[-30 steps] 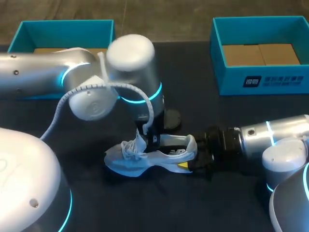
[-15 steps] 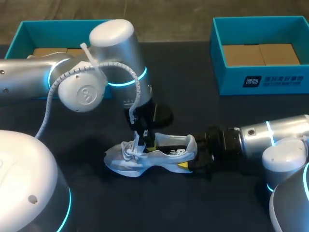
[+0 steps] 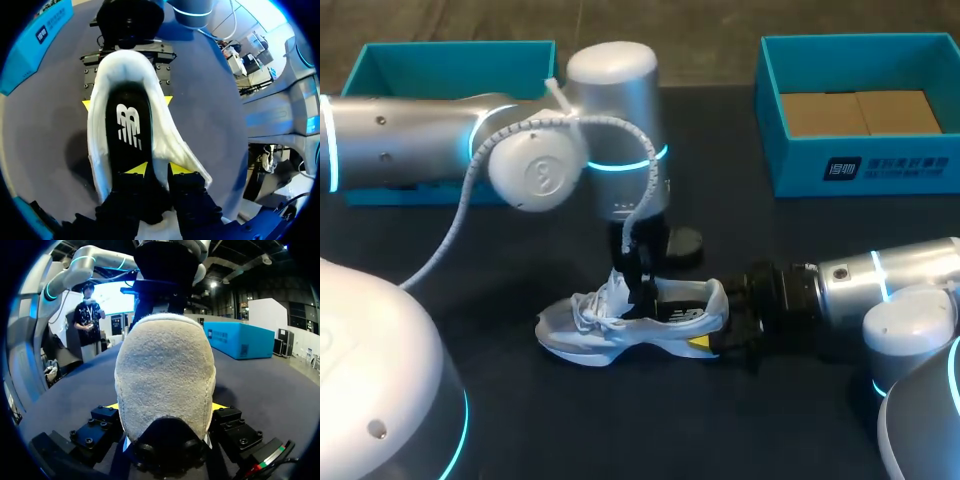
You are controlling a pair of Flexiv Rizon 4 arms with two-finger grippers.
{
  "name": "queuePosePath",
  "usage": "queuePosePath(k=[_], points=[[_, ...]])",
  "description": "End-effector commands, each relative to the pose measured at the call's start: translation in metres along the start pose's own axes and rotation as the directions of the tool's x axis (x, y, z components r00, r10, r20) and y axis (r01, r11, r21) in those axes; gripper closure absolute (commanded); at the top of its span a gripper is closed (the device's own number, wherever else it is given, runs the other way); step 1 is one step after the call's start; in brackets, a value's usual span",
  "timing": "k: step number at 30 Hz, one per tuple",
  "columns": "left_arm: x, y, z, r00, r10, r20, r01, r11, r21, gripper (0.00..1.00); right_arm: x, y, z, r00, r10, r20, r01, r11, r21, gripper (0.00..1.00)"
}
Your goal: Take the shoe out of the shoebox, open the shoe tongue, remove and reinsert the insole, then place the shoe into the shoebox
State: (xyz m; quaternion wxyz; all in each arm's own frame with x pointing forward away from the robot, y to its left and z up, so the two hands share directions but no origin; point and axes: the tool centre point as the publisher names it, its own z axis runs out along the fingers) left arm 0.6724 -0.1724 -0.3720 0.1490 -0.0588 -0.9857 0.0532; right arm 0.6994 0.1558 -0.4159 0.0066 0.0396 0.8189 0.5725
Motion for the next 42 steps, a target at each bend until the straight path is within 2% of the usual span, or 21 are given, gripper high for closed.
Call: queuePosePath(k=[1,9,14,19,23,27,29,31,36,38,42], points=[[-0.002,-0.003,0.010,1.000,-0.005,0.005,0.005,1.000,-0.031,0.73,0.001,0.000,0.001,1.000,0.001,-0.001,-0.001,1.000,0.006,1.00],[-0.002,0.002,0.024,0.999,-0.023,0.047,0.025,0.998,-0.053,0.69,0.001,0.000,0.001,1.000,0.001,-0.001,-0.001,1.000,0.006,1.00],[-0.003,0.005,0.029,0.997,-0.039,0.072,0.041,0.999,-0.025,0.68,0.001,0.000,0.001,1.000,0.001,-0.001,-0.001,1.000,0.006,1.00],[-0.009,0.006,0.035,0.983,-0.037,0.178,0.045,0.998,-0.040,0.69,0.001,0.000,0.001,1.000,0.001,-0.001,-0.001,1.000,0.006,1.00],[-0.014,0.007,0.035,0.978,-0.015,0.209,0.022,0.999,-0.032,0.69,0.001,0.000,0.001,1.000,0.001,-0.001,-0.001,1.000,0.006,1.00],[-0.018,0.005,0.038,0.959,-0.006,0.283,0.025,0.998,-0.064,0.69,0.001,0.000,0.001,1.000,0.001,-0.001,-0.001,1.000,0.006,1.00],[-0.022,0.005,0.039,0.947,-0.011,0.322,0.035,0.997,-0.071,0.73,0.001,0.000,0.001,1.000,0.001,-0.001,-0.001,1.000,0.006,1.00],[-0.027,0.007,0.040,0.936,-0.017,0.350,0.047,0.996,-0.078,0.82,0.001,0.000,0.001,1.000,0.001,-0.001,-0.001,1.000,0.006,1.00],[-0.037,0.010,0.037,0.918,-0.038,0.394,0.080,0.992,-0.092,0.90,0.001,0.000,0.001,1.000,0.001,-0.001,-0.001,1.000,0.006,1.00],[-0.042,0.012,0.036,0.915,-0.047,0.402,0.093,0.991,-0.095,1.00,0.001,0.000,0.001,1.000,0.001,-0.001,-0.001,1.000,0.006,1.00],[-0.043,0.015,0.030,0.920,-0.064,0.387,0.100,0.992,-0.075,1.00,0.001,0.000,0.001,1.000,0.001,-0.001,-0.001,1.000,0.006,1.00]])
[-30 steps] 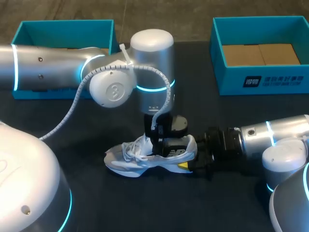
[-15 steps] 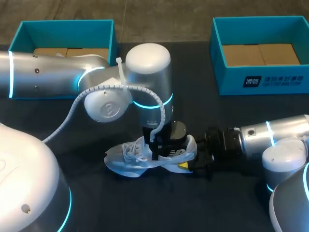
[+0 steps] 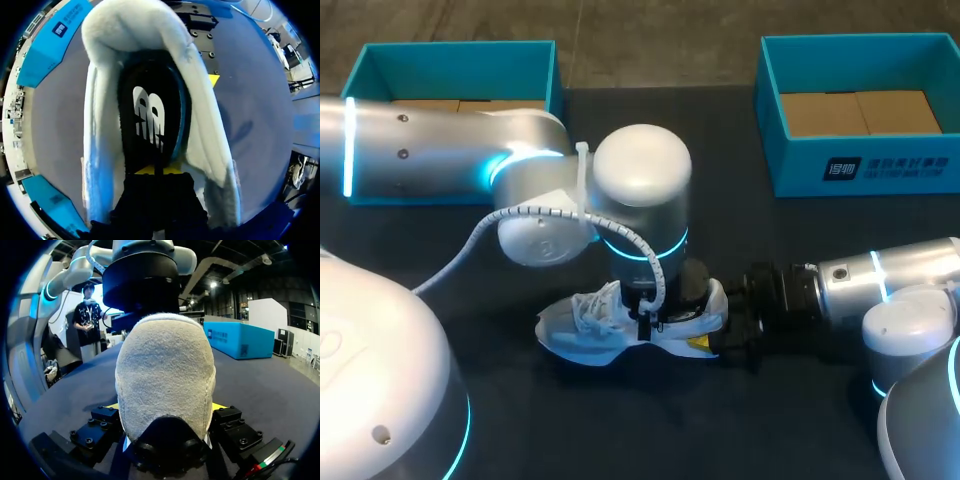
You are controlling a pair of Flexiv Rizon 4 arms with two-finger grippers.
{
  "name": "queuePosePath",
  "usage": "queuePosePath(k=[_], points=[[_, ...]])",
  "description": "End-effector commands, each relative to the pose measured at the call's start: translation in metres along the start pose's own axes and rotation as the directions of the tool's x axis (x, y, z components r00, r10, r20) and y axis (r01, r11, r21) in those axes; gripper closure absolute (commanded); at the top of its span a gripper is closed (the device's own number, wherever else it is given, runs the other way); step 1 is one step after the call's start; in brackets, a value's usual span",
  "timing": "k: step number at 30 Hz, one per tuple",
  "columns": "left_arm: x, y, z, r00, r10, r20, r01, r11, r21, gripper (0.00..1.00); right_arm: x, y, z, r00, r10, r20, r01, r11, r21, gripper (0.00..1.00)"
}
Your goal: Take the shoe out of the shoebox, open the shoe tongue, remove and reinsert the insole, then place the shoe into the shoebox
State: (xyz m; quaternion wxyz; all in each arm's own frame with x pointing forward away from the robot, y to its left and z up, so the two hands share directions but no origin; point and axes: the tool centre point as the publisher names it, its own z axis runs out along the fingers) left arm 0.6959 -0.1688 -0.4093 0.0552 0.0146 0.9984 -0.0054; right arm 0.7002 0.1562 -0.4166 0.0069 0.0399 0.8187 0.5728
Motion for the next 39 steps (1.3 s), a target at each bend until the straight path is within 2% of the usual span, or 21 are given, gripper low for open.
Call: queuePosePath(k=[1,10,16,24,34,39], points=[[-0.010,0.004,0.003,1.000,-0.022,-0.016,0.022,1.000,0.012,1.00,0.002,0.001,0.001,1.000,0.001,-0.002,-0.001,1.000,0.007,1.00],[-0.009,0.008,-0.019,0.990,-0.040,-0.134,0.056,0.992,0.114,1.00,0.002,0.001,0.001,1.000,0.001,-0.002,-0.001,1.000,0.007,1.00],[-0.007,0.007,-0.033,0.967,-0.004,-0.254,0.058,0.977,0.206,1.00,0.002,0.001,0.001,1.000,0.001,-0.002,-0.001,1.000,0.007,1.00],[-0.006,0.010,-0.045,0.935,0.051,-0.350,0.063,0.950,0.307,1.00,0.002,0.001,0.001,1.000,0.001,-0.002,-0.001,1.000,0.007,1.00],[0.001,0.009,-0.062,0.901,0.151,-0.406,0.036,0.907,0.420,1.00,0.002,0.001,0.001,1.000,0.001,-0.002,-0.001,1.000,0.007,1.00],[0.002,0.010,-0.068,0.898,0.163,-0.408,0.035,0.898,0.438,1.00,0.002,0.001,0.001,1.000,0.001,-0.002,-0.001,1.000,0.007,1.00]])
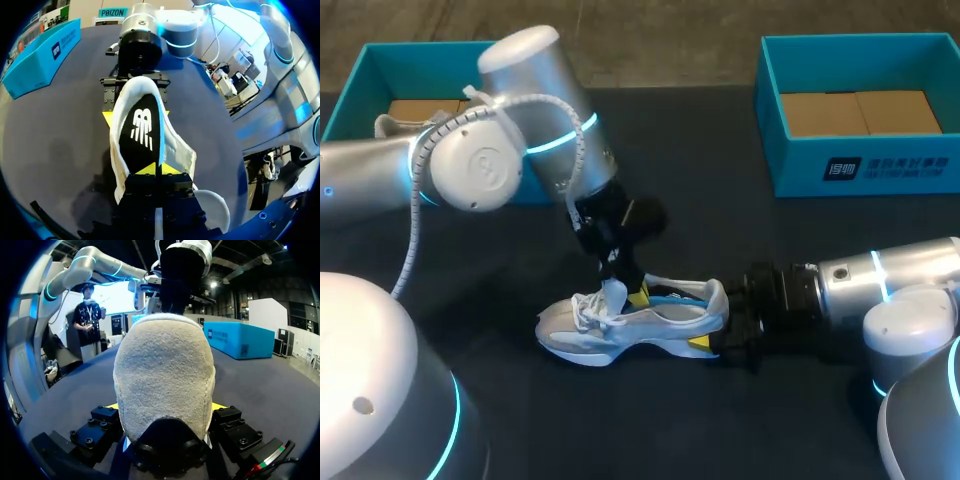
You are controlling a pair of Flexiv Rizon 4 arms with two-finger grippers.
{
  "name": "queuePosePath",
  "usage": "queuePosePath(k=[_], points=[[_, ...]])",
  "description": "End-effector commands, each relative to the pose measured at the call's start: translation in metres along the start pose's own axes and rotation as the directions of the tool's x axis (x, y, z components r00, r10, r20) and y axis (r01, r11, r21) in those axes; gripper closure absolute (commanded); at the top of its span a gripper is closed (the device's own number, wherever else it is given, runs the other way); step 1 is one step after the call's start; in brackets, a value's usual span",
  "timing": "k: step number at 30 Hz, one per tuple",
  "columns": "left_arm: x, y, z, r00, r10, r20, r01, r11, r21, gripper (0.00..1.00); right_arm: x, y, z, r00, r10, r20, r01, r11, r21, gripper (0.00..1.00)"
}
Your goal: Take the shoe out of the shoebox, open the shoe tongue, remove and reinsert the insole, then place the shoe into the shoebox
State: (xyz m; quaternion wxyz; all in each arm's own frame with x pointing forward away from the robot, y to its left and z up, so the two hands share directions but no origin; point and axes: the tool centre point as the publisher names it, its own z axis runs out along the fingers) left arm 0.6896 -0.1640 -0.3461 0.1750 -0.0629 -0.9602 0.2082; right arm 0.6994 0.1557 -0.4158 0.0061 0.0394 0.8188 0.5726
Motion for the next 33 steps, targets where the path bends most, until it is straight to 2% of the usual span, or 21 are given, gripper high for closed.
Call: queuePosePath(k=[1,13,22,23,24,25,29,33], points=[[0.007,0.003,-0.007,1.000,0.010,-0.001,-0.010,0.999,0.047,1.00,0.001,0.000,0.001,1.000,0.001,0.000,-0.001,1.000,0.007,1.00],[0.014,0.006,-0.021,0.999,0.031,-0.014,-0.029,0.989,0.146,1.00,0.001,0.000,0.001,1.000,0.001,0.000,-0.001,1.000,0.007,1.00],[0.014,-0.004,-0.017,0.999,0.033,0.017,-0.035,0.993,0.116,1.00,0.001,0.000,0.001,1.000,0.001,0.000,-0.001,1.000,0.007,1.00],[0.014,-0.006,-0.018,0.999,0.034,0.025,-0.037,0.993,0.112,0.97,0.001,0.000,0.001,1.000,0.001,0.000,-0.001,1.000,0.007,1.00],[0.014,-0.006,-0.018,0.999,0.032,0.035,-0.036,0.994,0.106,0.89,0.001,0.000,0.001,1.000,0.001,0.000,-0.001,1.000,0.007,1.00],[0.014,-0.009,-0.017,0.998,0.031,0.046,-0.036,0.995,0.097,0.70,0.001,0.000,0.001,1.000,0.001,0.000,-0.001,1.000,0.007,1.00],[0.013,-0.015,-0.015,0.997,0.040,0.070,-0.045,0.996,0.072,0.53,0.001,0.000,0.001,1.000,0.001,0.000,-0.001,1.000,0.007,1.00],[0.014,-0.018,-0.015,0.994,0.049,0.093,-0.055,0.997,0.059,0.51,0.001,0.000,0.001,1.000,0.001,0.000,-0.001,1.000,0.007,1.00]])
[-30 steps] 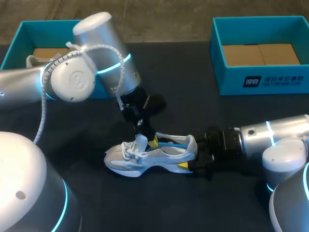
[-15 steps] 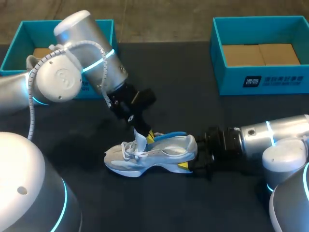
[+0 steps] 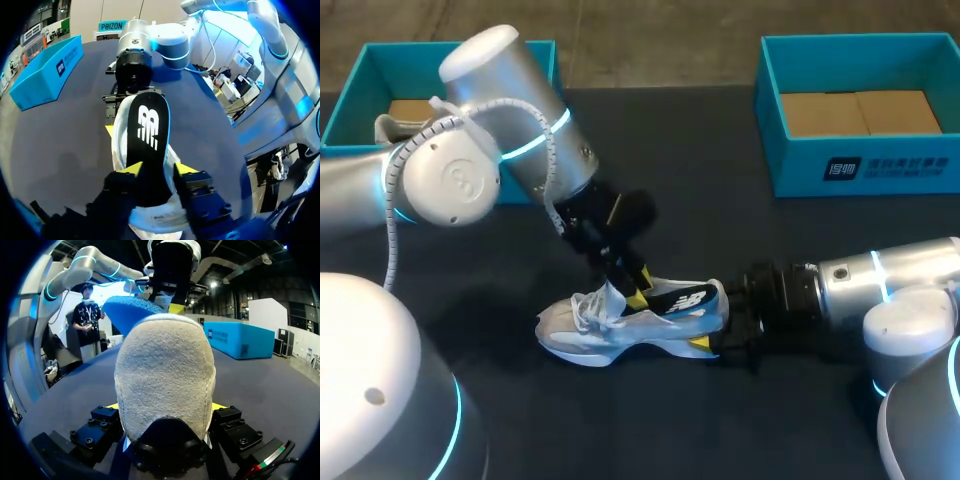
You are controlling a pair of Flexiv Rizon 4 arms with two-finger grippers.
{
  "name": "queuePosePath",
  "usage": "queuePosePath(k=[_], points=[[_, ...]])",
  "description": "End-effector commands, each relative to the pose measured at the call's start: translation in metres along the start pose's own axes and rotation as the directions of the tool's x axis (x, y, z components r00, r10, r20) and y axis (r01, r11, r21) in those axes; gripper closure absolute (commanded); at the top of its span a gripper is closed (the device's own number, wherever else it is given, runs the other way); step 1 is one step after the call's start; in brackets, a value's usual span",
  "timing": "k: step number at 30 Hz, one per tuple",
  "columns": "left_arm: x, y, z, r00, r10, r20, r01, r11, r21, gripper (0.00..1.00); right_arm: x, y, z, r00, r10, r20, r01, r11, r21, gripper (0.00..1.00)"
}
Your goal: Take the shoe out of the shoebox, open the shoe tongue, remove and reinsert the insole, then place the shoe into the shoebox
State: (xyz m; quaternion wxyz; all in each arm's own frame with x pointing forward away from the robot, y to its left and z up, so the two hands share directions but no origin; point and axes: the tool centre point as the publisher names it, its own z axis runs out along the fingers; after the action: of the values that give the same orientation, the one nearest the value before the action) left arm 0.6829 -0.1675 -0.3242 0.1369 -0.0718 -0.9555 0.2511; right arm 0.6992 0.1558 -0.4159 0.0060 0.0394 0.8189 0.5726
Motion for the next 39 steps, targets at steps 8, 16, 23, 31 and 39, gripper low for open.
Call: queuePosePath(k=[8,16,23,31,39], points=[[0.008,-0.017,-0.006,0.992,0.048,0.113,-0.043,0.998,-0.051,0.53,0.001,0.000,0.001,1.000,0.001,0.001,-0.001,1.000,0.006,1.00],[0.014,-0.025,0.001,0.976,0.062,0.207,-0.049,0.997,-0.065,0.54,0.001,0.000,0.001,1.000,0.001,0.001,-0.001,1.000,0.006,1.00],[0.012,-0.032,0.008,0.950,0.059,0.308,-0.037,0.996,-0.078,0.52,0.001,0.000,0.001,1.000,0.001,0.001,-0.001,1.000,0.006,1.00],[0.006,-0.038,0.023,0.918,0.043,0.393,-0.007,0.996,-0.093,0.52,0.001,0.000,0.001,1.000,0.001,0.001,-0.001,1.000,0.006,1.00],[0.005,-0.046,0.033,0.885,0.052,0.462,0.001,0.993,-0.114,0.53,0.001,0.000,0.001,1.000,0.001,0.001,-0.001,1.000,0.006,1.00]])
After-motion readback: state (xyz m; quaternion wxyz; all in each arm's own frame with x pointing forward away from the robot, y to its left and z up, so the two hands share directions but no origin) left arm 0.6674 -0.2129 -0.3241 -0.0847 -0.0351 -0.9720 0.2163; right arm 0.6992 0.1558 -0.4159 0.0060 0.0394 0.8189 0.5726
